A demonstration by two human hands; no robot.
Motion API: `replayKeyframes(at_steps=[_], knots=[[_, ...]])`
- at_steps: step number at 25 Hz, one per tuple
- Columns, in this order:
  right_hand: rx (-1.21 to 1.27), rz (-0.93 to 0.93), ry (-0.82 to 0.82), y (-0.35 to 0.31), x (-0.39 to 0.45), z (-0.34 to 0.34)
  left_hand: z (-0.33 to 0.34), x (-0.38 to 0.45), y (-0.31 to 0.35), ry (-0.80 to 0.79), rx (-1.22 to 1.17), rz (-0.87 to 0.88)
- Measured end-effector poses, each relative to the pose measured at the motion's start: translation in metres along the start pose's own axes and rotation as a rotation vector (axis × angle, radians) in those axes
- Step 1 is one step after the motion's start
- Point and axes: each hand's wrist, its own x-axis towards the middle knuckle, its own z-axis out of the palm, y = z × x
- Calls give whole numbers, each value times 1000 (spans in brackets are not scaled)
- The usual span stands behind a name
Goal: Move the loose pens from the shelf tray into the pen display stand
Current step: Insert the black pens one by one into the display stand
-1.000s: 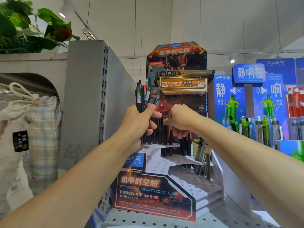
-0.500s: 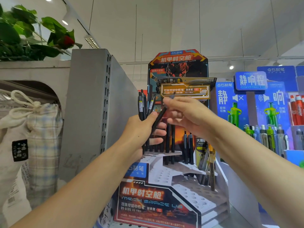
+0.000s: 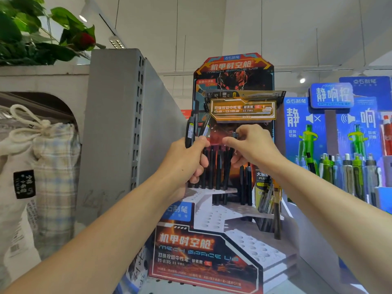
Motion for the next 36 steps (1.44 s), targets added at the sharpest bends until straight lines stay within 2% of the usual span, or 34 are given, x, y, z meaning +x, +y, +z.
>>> replayKeyframes(at_steps=[6, 12, 18, 31, 36], knots=[[-62, -38, 7, 2, 4, 5, 1, 2, -1, 4, -39, -13], [-146, 7, -83, 4, 0, 12, 1, 4, -1, -7, -130, 15], [-65, 75, -156, 4, -5, 12, 3, 4, 1, -15, -169, 38], [-244, 53, -208, 1, 2, 11, 0, 1, 6, -16, -165, 40], [-202, 101, -234, 7, 3, 9, 0, 0, 8, -13, -158, 38]])
